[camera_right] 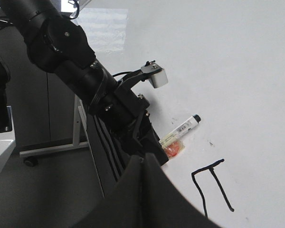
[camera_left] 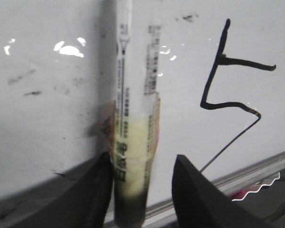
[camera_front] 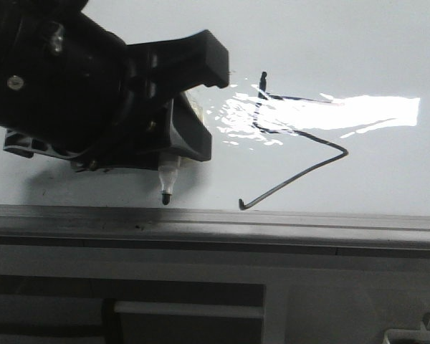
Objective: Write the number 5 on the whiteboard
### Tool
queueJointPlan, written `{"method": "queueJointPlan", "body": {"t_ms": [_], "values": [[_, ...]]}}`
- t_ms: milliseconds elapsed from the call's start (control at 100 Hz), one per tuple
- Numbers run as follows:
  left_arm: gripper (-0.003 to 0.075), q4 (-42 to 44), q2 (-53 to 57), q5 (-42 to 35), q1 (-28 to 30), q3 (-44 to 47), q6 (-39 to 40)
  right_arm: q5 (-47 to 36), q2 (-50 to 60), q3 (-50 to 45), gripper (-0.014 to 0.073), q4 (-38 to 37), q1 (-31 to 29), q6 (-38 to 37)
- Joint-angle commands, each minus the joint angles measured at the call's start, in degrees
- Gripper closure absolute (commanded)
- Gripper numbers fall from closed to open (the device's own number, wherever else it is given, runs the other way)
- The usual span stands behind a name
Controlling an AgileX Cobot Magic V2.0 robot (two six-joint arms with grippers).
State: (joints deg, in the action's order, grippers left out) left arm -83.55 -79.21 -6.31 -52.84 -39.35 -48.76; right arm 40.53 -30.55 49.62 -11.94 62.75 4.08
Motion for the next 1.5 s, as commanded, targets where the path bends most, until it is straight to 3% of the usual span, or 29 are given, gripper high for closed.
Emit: {"method": "queueJointPlan", "body": {"t_ms": [0,130,430,720,820,1020,1110,1331,1491], "values": [[0.0293,-1.2,-0.3,-8.5,1.0,-0.5,0.3,-3.9,-0.2,1.8,0.0652,-1.1,-0.4,-0.5],[0.0233,-1.2,-0.3,-8.9,1.0,-0.5,0.3,-4.1,-0.2,1.8,0.0652,-1.1,-0.4,-0.5],[0.0233,-0.2,5.4,-7.7,0.9,-1.0,0.0,-4.3,-0.2,1.8,0.0652,-3.7,-0.4,-0.5],[0.0255,11.6,19.4,-6.1,0.9,-1.0,-0.2,-3.9,1.0,1.8,0.0652,-6.9,-0.4,-1.6],[0.0330,15.6,24.2,-6.1,0.9,-0.7,-0.2,-2.1,2.6,1.7,0.0652,-12.3,-0.4,-5.7],[0.0643,19.3,34.9,-7.1,0.9,4.6,-2.9,2.5,9.9,-0.7,0.0652,-25.0,-0.4,-12.5],[0.0740,19.3,39.7,-9.1,0.9,9.4,-5.0,4.0,14.3,-3.6,0.0652,-28.2,-0.4,-15.0],[0.0741,19.4,49.0,-15.2,0.9,20.3,-6.5,9.7,26.7,-10.5,0.0652,-27.5,-0.4,-16.0],[0.0741,19.4,51.2,-15.4,0.9,23.0,-6.5,13.4,31.8,-11.6,0.0658,-27.1,-0.4,-16.0]]}}
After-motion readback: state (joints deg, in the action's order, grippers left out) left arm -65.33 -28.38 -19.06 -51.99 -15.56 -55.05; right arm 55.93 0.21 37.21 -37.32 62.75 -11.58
